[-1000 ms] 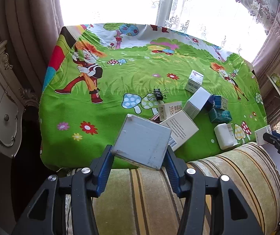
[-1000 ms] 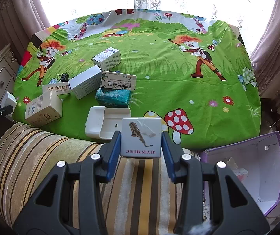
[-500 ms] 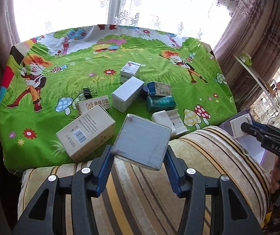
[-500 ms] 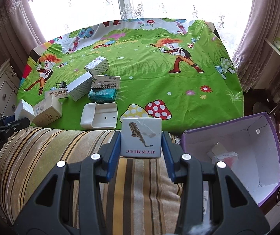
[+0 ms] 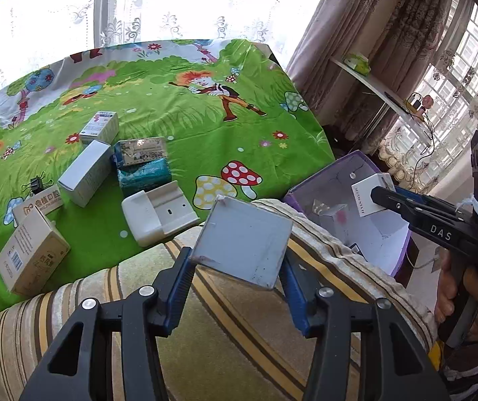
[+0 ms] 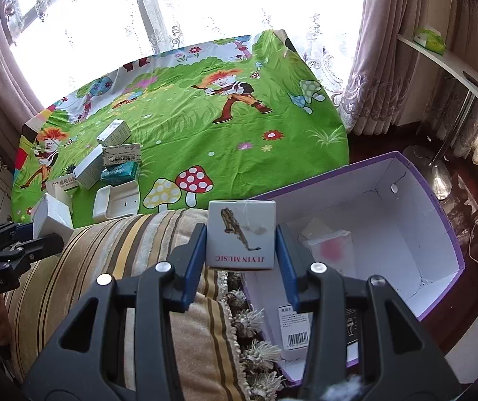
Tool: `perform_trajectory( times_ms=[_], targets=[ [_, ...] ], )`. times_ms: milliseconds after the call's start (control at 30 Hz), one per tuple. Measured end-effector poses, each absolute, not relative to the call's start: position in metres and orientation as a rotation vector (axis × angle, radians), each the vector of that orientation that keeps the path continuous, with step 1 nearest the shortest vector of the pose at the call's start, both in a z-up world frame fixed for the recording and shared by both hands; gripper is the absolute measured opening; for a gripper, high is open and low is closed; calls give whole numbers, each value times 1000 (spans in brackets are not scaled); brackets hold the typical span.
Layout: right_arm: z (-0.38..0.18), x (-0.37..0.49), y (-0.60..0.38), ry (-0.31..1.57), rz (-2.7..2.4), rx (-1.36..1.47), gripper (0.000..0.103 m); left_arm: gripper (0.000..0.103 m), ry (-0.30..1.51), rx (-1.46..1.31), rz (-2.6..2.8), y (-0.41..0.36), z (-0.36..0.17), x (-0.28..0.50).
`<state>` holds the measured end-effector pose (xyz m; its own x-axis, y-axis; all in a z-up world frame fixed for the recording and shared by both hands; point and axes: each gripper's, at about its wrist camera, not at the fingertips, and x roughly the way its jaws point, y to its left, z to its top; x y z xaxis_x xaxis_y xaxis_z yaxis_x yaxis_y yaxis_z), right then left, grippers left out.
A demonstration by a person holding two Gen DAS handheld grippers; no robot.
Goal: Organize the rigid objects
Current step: 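Carry both boxes into the purple storage box and open both grippers, then move both open grippers back to the boxes on the bed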
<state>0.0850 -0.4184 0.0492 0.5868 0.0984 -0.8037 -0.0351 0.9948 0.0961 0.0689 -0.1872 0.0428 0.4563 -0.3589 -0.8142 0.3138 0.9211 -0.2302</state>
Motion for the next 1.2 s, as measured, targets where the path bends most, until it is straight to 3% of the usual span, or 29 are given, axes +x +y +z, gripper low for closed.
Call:
perform_trajectory(
  times_ms=[767,867,933,1033,1200],
  targets=[
    [63,68,-503,851,-154,169,46,52,1011,53,-674,-307,44,68],
    [67,70,-501,842,-145,168,46,54,994,44,-690,-316,47,74],
    [68,70,-500,839,-135,177,46,63,1000,30,-686,-317,47,78],
    [69,70,-498,843,-119,174,57,66,1000,14,-682,-314,47,80],
    [69,70,-496,844,-117,174,59,66,1004,-2,-677,-308,47,79]
  ],
)
